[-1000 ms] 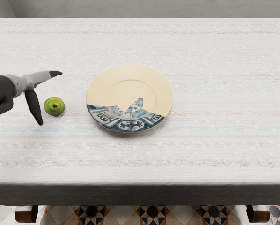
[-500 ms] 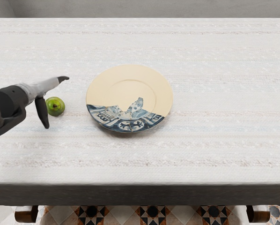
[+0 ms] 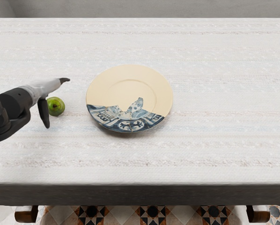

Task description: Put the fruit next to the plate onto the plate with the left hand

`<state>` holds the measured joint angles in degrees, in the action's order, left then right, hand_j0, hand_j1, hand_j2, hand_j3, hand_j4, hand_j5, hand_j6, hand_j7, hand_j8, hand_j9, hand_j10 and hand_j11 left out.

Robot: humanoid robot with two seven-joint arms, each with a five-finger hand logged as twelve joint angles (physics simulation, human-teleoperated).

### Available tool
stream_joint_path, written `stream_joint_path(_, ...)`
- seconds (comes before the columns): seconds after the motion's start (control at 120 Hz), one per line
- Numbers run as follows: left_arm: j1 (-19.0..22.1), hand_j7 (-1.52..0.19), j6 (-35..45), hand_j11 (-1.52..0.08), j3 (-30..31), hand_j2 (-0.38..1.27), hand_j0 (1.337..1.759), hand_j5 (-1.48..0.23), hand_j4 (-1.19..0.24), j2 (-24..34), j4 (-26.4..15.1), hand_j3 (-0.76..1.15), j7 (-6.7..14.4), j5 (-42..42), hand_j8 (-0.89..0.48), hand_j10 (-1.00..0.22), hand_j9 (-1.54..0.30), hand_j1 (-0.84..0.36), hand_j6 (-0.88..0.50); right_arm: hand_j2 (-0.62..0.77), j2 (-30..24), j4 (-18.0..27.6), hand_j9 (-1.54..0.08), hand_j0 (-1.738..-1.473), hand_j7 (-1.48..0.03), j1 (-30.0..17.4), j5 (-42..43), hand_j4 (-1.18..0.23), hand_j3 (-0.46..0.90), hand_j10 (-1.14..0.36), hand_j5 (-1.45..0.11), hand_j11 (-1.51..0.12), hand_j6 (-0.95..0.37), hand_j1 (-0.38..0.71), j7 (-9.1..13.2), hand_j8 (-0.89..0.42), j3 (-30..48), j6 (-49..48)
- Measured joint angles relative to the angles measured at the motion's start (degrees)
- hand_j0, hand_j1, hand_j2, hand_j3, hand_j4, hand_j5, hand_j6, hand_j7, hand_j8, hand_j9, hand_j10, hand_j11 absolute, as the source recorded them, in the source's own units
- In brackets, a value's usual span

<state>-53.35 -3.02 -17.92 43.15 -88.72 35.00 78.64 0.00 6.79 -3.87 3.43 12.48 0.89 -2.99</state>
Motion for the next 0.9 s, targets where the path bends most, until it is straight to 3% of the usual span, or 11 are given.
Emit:
stream_joint_path(0.35,1.3,-0.10,1.2,-0.10,0.1,0.02,1.658,-0.10,-0.08,-0.6,1.8,0.00,0.0,1.8,-0.08,-0.08,-0.10,0.26,-0.09,0.00,0.0,0.0,0.00,-1.658,0.00,0.0,0.0,0.00,0.00,0.00,0.00,0.00,0.00,-0.35,0.0,0.00,0.1,0.0)
stream_joint_path(0.533,1.4,-0.13,2.4,-0.13,0.0,0.02,1.658,-0.13,-0.10,-4.3,5.2,0.00,0.0,3.8,-0.11,-0.10,-0.13,0.23,-0.11,0.00,0.0,0.0,0.00,-1.658,0.00,0.0,0.0,0.00,0.00,0.00,0.00,0.00,0.00,-0.35,0.0,0.00,0.1,0.0)
stream_joint_path(0.9,1.8,-0.25,2.4,-0.25,1.0,0.04,1.658,-0.26,-0.20,-4.5,7.8,0.00,0.0,4.4,-0.20,-0.20,-0.25,0.12,-0.20,0.00,0.0,0.0,0.00,-1.658,0.00,0.0,0.0,0.00,0.00,0.00,0.00,0.00,0.00,-0.35,0.0,0.00,0.1,0.0)
